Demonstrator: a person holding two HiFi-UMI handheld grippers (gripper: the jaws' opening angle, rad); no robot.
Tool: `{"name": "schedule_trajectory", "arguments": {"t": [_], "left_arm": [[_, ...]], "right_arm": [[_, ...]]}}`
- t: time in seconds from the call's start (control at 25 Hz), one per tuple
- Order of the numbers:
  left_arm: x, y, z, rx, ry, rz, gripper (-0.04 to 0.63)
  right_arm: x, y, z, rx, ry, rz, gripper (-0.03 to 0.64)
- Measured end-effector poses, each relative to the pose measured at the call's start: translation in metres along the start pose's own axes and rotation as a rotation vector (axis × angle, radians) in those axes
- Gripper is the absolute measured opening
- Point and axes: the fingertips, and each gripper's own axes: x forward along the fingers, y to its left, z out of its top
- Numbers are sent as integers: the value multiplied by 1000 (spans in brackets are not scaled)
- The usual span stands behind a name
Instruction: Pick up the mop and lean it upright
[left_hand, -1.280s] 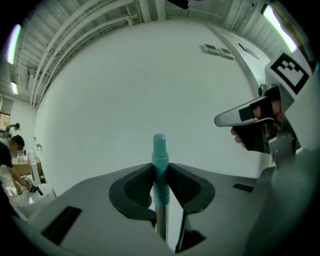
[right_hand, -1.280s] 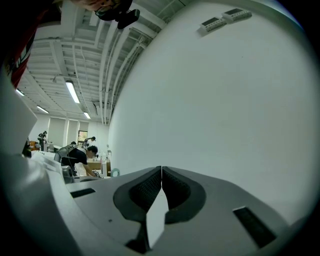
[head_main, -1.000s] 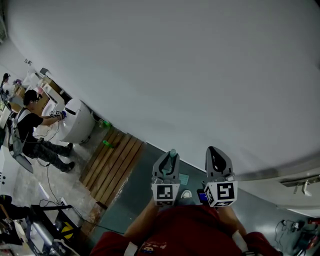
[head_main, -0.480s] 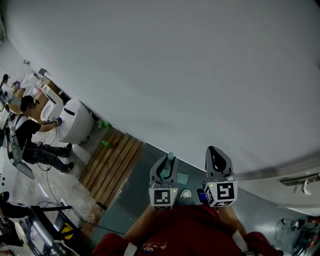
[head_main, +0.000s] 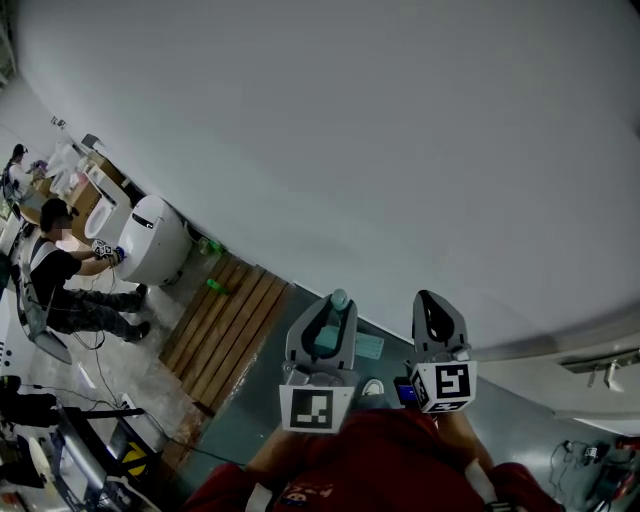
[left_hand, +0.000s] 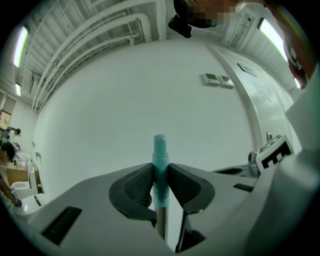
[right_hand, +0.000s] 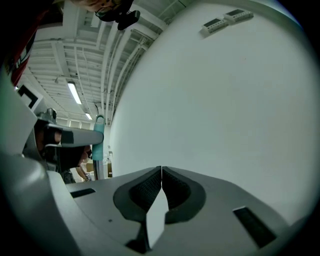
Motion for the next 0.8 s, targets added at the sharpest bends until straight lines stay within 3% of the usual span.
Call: {"name": "schedule_trajectory", "arguments": {"t": [0.28, 0.8], "left_arm": [[-3, -3, 34, 9, -19, 24, 109], [0, 4, 21, 10, -3, 55, 109]], "right_arm": [[-1, 1, 6, 7, -20, 10, 20], [-2, -2, 0, 8, -8, -5, 19]]}}
